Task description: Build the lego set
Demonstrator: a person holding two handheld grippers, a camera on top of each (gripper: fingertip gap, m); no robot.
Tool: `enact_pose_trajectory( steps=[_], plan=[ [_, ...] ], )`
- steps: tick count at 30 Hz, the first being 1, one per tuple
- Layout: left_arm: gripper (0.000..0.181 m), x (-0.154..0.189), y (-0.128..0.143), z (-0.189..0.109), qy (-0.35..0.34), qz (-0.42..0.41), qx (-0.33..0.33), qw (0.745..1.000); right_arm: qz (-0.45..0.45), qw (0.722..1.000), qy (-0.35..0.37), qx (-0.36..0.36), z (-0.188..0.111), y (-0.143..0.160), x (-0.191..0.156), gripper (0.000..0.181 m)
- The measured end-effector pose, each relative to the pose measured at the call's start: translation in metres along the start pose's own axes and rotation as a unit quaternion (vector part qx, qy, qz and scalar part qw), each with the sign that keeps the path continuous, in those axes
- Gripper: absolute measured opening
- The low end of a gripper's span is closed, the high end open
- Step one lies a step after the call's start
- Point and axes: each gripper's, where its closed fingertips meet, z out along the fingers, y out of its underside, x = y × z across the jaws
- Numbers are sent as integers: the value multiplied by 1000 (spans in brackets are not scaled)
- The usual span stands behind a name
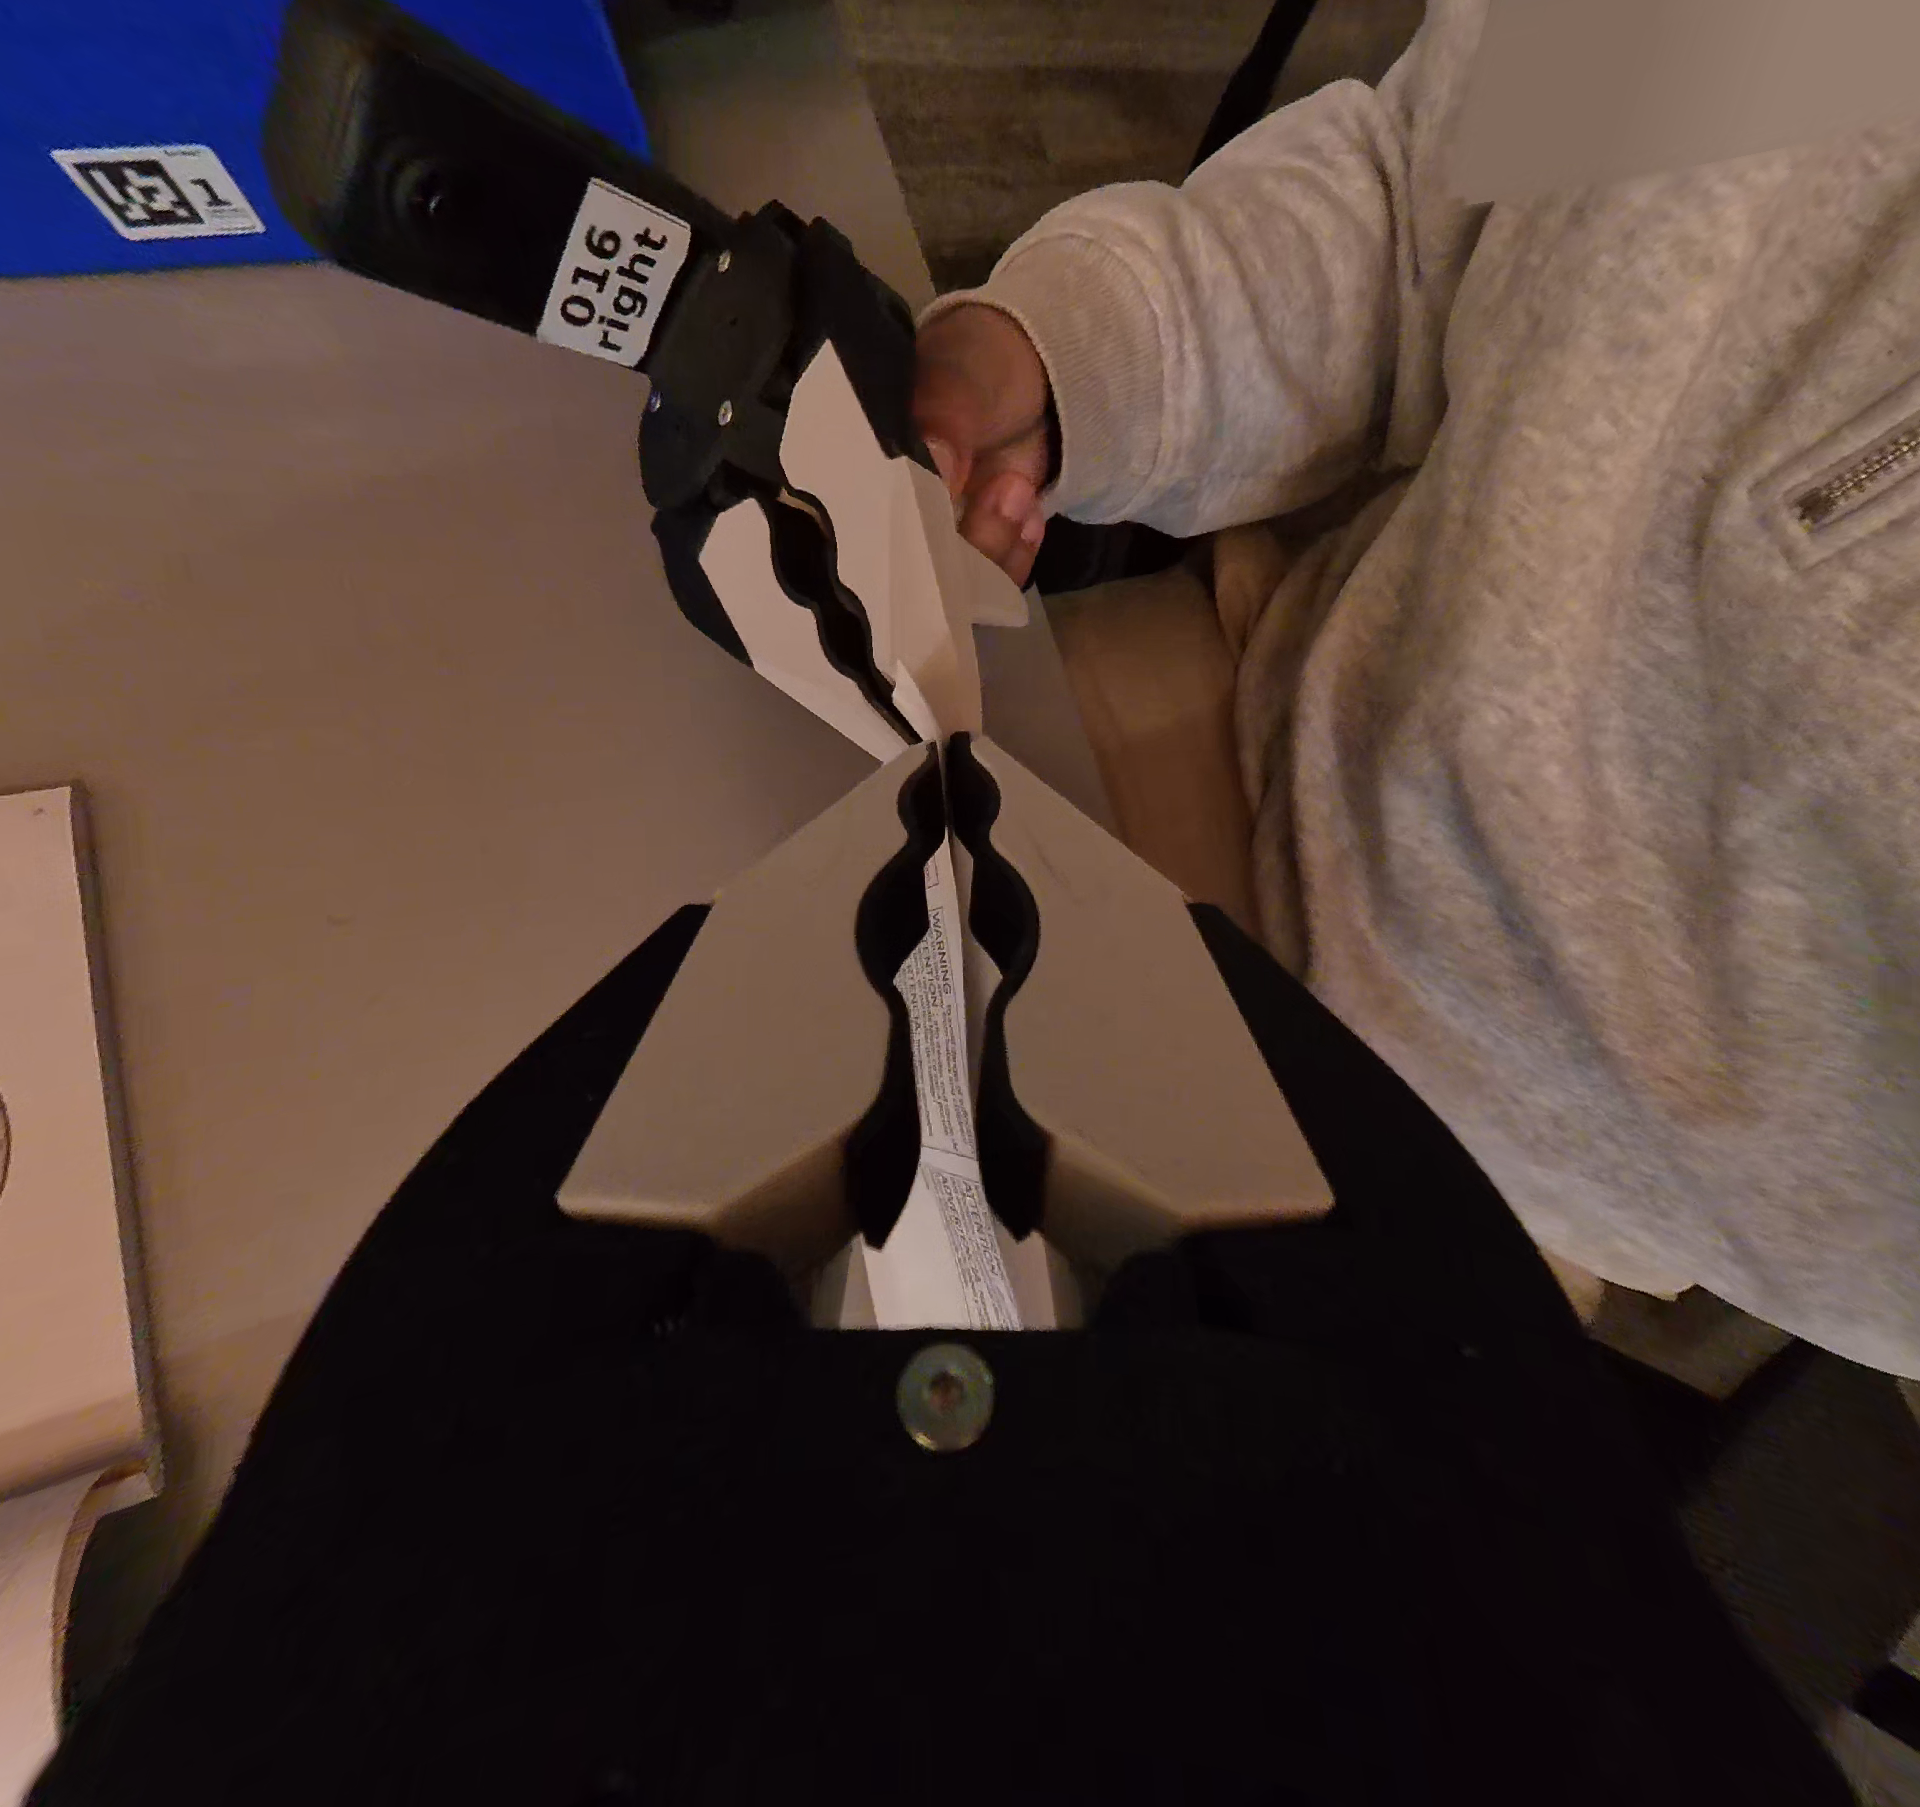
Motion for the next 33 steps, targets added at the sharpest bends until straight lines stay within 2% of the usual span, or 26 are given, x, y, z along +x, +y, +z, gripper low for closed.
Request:
enact_pose_trajectory(
  steps=[2,5,7,9,11,14,17,20,22,24,25,28,33],
  plan=[
    [2,-3,2,0,-2,-19,-2,1000,18,1000,-1,7,0,0,4,0],
    [3,-14,4,-1,-26,-73,-9,997,-11,999,23,29,-4,-6,10,0],
    [15,-24,4,-12,-63,-83,-14,994,-35,998,41,35,-7,-9,13,0],
    [18,-31,-2,-34,-101,-83,12,991,-54,996,57,44,-11,-13,14,0],
    [25,-29,-10,-60,-120,-103,65,985,-69,994,75,49,-15,-17,16,0],
    [39,-21,-8,-105,-193,-115,143,964,-85,988,99,77,-23,-26,21,0],
    [47,-13,22,-152,-327,-104,200,918,-90,984,109,107,-32,-36,23,0],
    [49,-1,66,-186,-446,-100,286,842,-104,981,121,112,-37,-39,24,0],
    [27,7,90,-196,-477,-109,389,780,-113,980,125,109,-37,-39,25,0],
    [23,11,109,-188,-455,-131,478,740,-121,978,132,108,-36,-40,26,0],
    [25,11,115,-179,-429,-144,507,734,-124,977,138,108,-36,-41,26,0],
    [38,11,119,-149,-356,-152,540,748,-148,968,168,113,-38,-46,23,0],
    [40,17,120,-125,-315,-133,543,767,-165,953,228,117,-47,-43,20,9]
  ],
)
